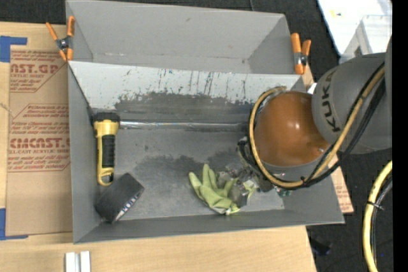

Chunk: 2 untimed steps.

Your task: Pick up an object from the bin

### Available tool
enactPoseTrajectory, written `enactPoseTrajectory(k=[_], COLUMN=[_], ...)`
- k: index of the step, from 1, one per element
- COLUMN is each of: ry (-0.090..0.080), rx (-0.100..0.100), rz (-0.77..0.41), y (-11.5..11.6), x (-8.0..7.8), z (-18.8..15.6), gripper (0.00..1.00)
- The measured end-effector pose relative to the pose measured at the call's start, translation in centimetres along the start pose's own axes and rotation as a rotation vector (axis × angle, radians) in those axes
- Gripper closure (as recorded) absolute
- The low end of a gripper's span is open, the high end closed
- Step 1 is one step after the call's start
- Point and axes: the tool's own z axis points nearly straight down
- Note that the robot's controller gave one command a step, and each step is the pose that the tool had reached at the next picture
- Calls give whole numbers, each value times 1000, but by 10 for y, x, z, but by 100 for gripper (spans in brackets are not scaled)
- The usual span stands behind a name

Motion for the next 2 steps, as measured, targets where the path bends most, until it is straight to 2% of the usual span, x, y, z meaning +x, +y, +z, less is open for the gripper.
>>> enactPoseTrajectory(k=[1, 2], ry=[0, 8], rx=[0, -4], rz=[0, -34], y=[0, 2], x=[0, -4], z=[0, -61], gripper=[100, 100])
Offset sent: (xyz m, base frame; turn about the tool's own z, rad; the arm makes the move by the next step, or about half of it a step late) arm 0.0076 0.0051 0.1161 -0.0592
